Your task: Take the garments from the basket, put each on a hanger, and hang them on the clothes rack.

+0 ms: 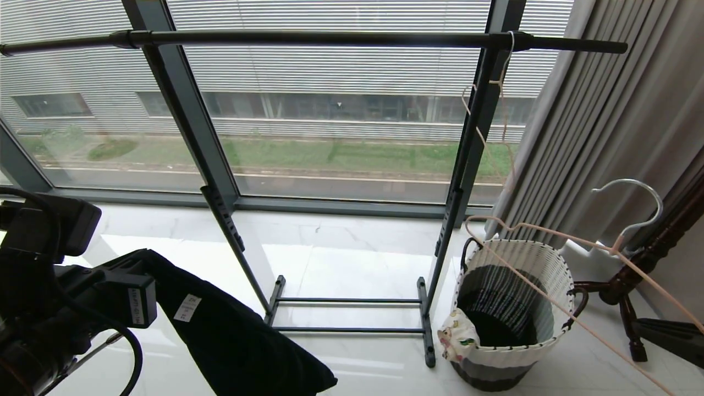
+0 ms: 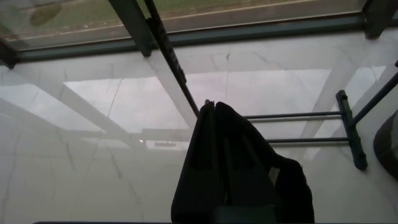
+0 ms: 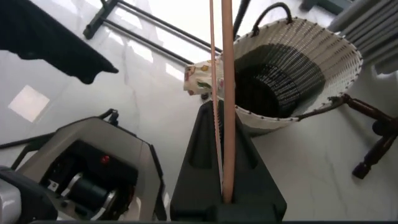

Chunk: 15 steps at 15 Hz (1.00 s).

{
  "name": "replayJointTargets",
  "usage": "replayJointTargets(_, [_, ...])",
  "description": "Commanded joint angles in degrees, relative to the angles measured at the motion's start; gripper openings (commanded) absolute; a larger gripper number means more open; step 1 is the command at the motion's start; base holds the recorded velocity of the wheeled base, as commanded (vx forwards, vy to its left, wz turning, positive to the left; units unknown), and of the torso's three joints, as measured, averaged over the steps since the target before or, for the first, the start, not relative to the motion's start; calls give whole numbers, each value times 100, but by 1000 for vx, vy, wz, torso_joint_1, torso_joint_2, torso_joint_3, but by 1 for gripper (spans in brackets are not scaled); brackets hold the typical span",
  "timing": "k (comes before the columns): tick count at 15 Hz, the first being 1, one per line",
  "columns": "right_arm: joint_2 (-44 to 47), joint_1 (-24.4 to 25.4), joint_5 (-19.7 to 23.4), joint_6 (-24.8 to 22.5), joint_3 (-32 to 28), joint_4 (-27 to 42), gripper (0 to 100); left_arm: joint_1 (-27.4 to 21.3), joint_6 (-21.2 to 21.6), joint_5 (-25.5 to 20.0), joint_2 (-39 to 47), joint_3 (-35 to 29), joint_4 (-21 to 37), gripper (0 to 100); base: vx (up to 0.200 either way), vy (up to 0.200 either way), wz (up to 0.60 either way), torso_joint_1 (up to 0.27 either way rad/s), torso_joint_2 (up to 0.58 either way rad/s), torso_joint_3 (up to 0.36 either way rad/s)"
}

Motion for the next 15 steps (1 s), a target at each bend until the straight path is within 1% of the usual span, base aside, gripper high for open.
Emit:
replayJointTargets(1, [16, 320, 72, 5, 4, -22, 0, 6, 28, 3, 164, -134, -3, 0, 0, 200, 0, 7, 2, 7])
replayJointTargets(4, [7, 645, 125, 5, -13, -154, 0, 6, 45, 3, 428, -372, -3, 0, 0, 200, 0, 5, 2, 2])
replayJointTargets(8, [16, 1296, 125, 5, -13, -462, 0, -38, 54, 3, 814, -732, -3, 0, 0, 200, 0, 4, 2, 1])
replayJointTargets(10, [42, 1586, 125, 14, 4, -655, 0, -117, 37, 3, 964, -837, -3, 0, 0, 200, 0, 0, 5, 2])
replayJointTargets(11, [112, 1806, 125, 14, 31, -796, 0, -328, 1, 3, 1104, -978, -3, 0, 0, 0, 0, 0, 0, 0])
replayJointTargets(12, [200, 1937, 125, 5, 92, -954, 0, -556, -122, -5, 1324, -1171, -3, 0, 0, 0, 0, 0, 0, 0])
replayJointTargets(13, [288, 2034, 125, -4, 189, -1182, 0, -750, -359, 3, 1667, -1514, -12, 0, 0, 0, 0, 0, 0, 0])
replayJointTargets(15, [429, 2219, 116, -12, 286, -1455, 0, -1136, -877, 100, 2388, -2472, -3, 0, 0, 0, 0, 0, 0, 0])
